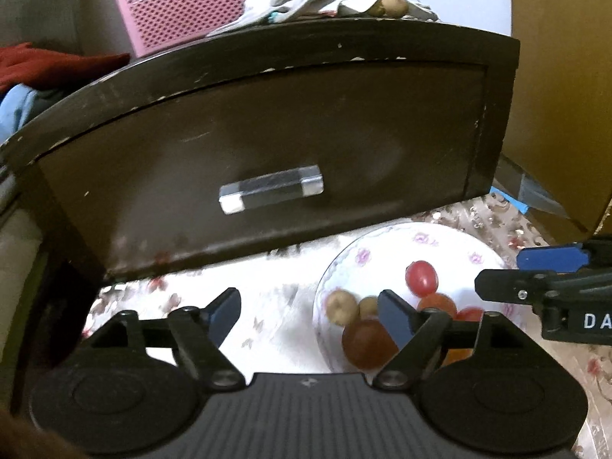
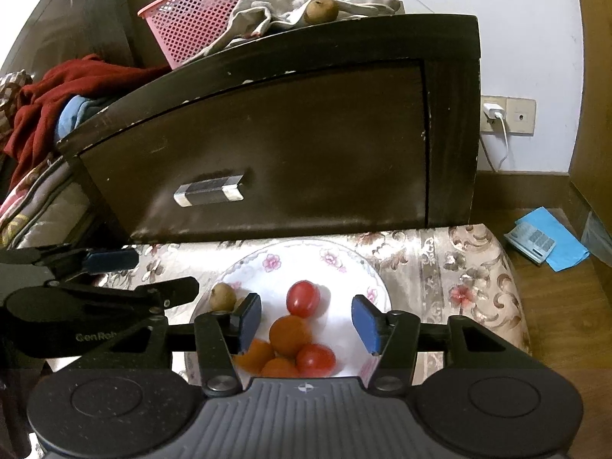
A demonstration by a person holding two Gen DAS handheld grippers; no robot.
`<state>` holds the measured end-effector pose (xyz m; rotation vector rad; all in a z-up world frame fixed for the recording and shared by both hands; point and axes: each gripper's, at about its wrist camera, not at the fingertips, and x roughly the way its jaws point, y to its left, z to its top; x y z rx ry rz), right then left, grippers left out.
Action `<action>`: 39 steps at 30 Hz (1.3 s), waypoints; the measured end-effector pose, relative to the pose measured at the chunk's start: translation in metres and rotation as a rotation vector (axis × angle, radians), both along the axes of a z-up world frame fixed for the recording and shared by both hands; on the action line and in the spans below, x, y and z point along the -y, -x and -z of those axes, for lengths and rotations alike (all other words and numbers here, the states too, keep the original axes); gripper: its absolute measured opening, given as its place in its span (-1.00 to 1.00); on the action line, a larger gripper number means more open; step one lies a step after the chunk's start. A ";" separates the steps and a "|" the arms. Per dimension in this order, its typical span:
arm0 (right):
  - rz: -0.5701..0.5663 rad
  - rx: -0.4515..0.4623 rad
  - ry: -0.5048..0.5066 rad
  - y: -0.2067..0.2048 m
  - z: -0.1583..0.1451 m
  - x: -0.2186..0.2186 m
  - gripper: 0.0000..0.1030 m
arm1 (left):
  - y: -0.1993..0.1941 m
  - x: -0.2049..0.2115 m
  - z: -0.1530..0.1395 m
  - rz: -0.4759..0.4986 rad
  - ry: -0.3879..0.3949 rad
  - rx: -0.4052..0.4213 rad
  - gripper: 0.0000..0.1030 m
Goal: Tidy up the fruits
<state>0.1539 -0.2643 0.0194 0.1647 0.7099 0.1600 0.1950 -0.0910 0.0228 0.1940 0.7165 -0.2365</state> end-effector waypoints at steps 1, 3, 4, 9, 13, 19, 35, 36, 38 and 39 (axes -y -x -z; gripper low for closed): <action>-0.001 -0.001 0.000 0.002 0.000 -0.001 -0.07 | 0.004 -0.002 0.000 -0.007 0.002 0.005 0.72; -0.005 -0.002 0.003 0.008 -0.002 -0.003 -0.07 | 0.012 -0.004 -0.002 -0.021 0.002 0.025 0.81; -0.006 -0.003 0.004 0.011 -0.002 -0.005 -0.07 | 0.017 -0.006 -0.003 -0.030 -0.002 0.038 0.90; -0.005 0.002 0.002 0.027 -0.007 -0.009 -0.02 | 0.038 -0.009 -0.009 -0.047 -0.022 0.081 1.00; -0.001 -0.002 0.003 0.040 -0.008 -0.010 -0.01 | 0.050 -0.014 -0.011 -0.047 0.016 0.067 1.00; -0.001 -0.001 -0.002 0.060 -0.011 -0.016 0.01 | 0.071 -0.020 -0.011 -0.049 0.024 0.055 1.00; -0.013 -0.022 0.002 0.107 -0.013 -0.032 0.04 | 0.115 -0.036 -0.002 -0.079 0.067 -0.013 1.00; -0.012 -0.025 0.001 0.110 -0.012 -0.032 0.04 | 0.118 -0.037 -0.001 -0.081 0.066 -0.016 1.00; -0.009 -0.028 -0.001 0.114 -0.012 -0.034 0.05 | 0.122 -0.038 0.000 -0.084 0.069 -0.021 1.00; -0.009 -0.030 -0.001 0.117 -0.012 -0.035 0.05 | 0.124 -0.039 0.000 -0.087 0.070 -0.025 1.00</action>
